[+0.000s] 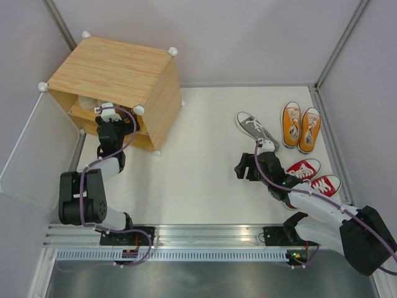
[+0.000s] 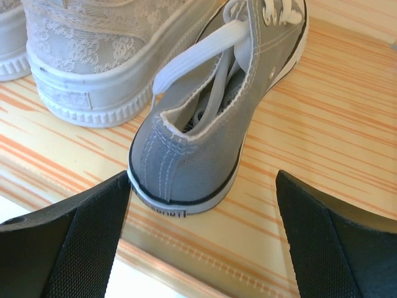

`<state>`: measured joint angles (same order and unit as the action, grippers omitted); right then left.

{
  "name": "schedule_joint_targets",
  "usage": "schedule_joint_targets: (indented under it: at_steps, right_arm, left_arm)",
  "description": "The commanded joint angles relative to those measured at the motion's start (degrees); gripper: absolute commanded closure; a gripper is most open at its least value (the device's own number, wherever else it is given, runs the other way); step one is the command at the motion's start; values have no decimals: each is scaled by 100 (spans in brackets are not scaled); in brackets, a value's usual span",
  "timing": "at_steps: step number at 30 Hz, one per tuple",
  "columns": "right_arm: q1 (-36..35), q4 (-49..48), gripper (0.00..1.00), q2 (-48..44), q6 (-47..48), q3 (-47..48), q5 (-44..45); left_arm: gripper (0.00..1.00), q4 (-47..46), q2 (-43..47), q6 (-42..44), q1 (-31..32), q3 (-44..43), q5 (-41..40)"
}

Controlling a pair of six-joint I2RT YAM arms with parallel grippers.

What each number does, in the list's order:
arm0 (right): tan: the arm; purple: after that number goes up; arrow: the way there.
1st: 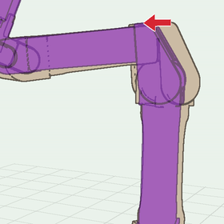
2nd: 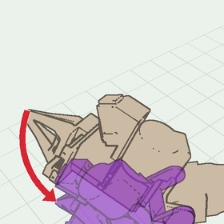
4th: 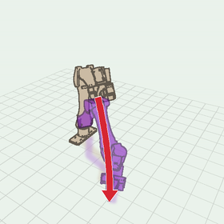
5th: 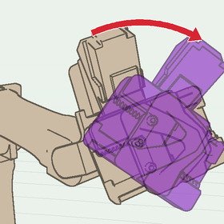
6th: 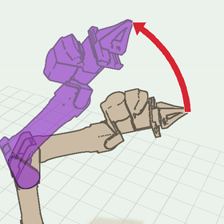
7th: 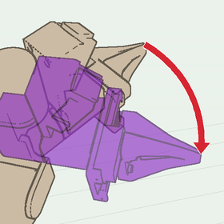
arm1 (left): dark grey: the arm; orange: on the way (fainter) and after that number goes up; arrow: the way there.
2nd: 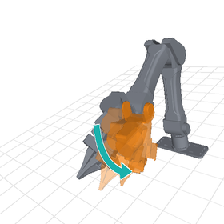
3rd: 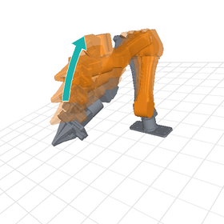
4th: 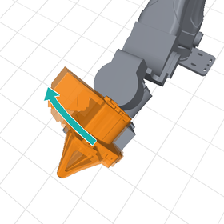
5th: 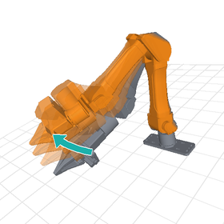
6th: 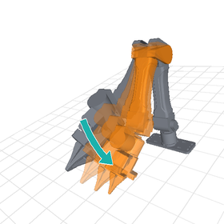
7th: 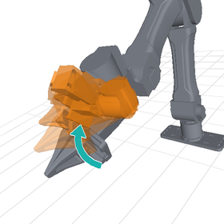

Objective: Place and organize the shoes in the shoe cabinet
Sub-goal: Place the shoe in the shoe cabinet.

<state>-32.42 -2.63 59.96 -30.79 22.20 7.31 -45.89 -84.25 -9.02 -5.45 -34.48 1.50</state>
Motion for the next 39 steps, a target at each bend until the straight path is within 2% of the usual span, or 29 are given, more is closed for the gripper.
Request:
schedule_joint_targets:
  at_steps: [1,3,11,15,19,23,26,29,30,33,35,37,39]
  right_arm:
    - [-18,-290,18,50,108,4,-186]
    - [-18,-299,17,42,117,-5,-195]
    - [-150,-325,11,129,196,100,-221]
    - [-456,-352,6,129,266,197,-38]
    - [-747,-544,5,217,258,311,86]
    - [-1344,-1159,11,568,371,775,121]
    - [-1775,-1694,16,1235,416,1433,16]
    - [-2057,-2143,30,1912,477,2066,-28]
    - [-2205,-2258,40,2192,547,2200,-45]
    - [-2399,-2522,56,2790,635,2850,-334]
    - [-2453,-2627,61,3142,591,3393,-563]
    - [-2497,-2707,63,3652,478,3947,-931]
    - [-2505,-2751,63,4134,407,4300,-1117]
  left_arm:
    - [0,157,688,-381,0,-14,-191]
    - [0,1027,857,-521,-8,-129,-675]
    - [0,1521,1420,-654,-70,-67,-1125]
    - [0,2241,1603,-830,-79,-322,-1239]
    - [0,2638,2182,-1014,-79,-95,-1388]
    - [0,3118,3106,-1356,-70,20,-1425]
    - [0,3794,3728,-1593,-70,-199,-845]
    - [0,4227,4344,-1542,-61,-410,-589]
    - [0,4289,4468,-1481,-61,-454,-511]
    - [0,4780,4733,-1252,-61,-884,-100]
    - [0,5071,4681,-973,-26,-1305,288]
    - [0,5668,4497,-647,253,-1771,439]
    - [0,5863,4435,-584,255,-1913,649]
